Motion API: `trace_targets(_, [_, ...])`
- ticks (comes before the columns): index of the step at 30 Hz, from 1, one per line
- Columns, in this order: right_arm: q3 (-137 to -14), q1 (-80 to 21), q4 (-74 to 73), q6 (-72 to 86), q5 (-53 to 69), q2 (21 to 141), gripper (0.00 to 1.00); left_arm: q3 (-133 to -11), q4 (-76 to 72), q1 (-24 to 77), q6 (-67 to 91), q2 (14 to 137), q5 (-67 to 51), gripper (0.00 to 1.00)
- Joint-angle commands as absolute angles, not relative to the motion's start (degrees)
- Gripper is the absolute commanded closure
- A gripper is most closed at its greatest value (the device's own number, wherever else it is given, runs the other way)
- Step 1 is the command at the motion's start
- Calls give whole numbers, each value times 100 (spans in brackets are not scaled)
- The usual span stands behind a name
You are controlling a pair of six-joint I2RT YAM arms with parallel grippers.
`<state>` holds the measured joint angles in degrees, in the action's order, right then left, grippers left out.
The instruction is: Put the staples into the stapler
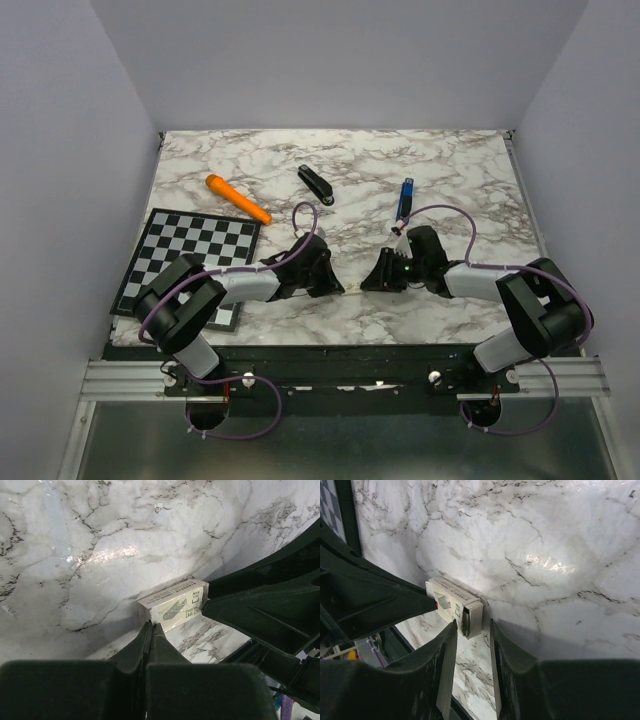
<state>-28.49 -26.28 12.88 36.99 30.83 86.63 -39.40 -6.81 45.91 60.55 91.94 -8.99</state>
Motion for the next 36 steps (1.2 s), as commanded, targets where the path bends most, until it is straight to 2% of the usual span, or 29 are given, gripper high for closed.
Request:
trace_targets(1, [-2953, -2637, 993, 3516, 2839, 8613, 62, -3850, -721, 4579, 6073, 9070, -941, 100])
trace_targets(11, [-3050, -2637, 1011, 3516, 2909, 8692, 73, -3832, -738, 4579, 6056, 9035, -940, 100])
trace_targets(18, [-3120, -2637, 1037, 3472, 2944, 8771, 78, -3806, -756, 4570, 6038, 8982, -940, 100])
trace_targets(36, [-3401, -2716, 466, 3235, 2584, 8798, 79, -3867, -756, 4570, 5968, 8982, -967, 100])
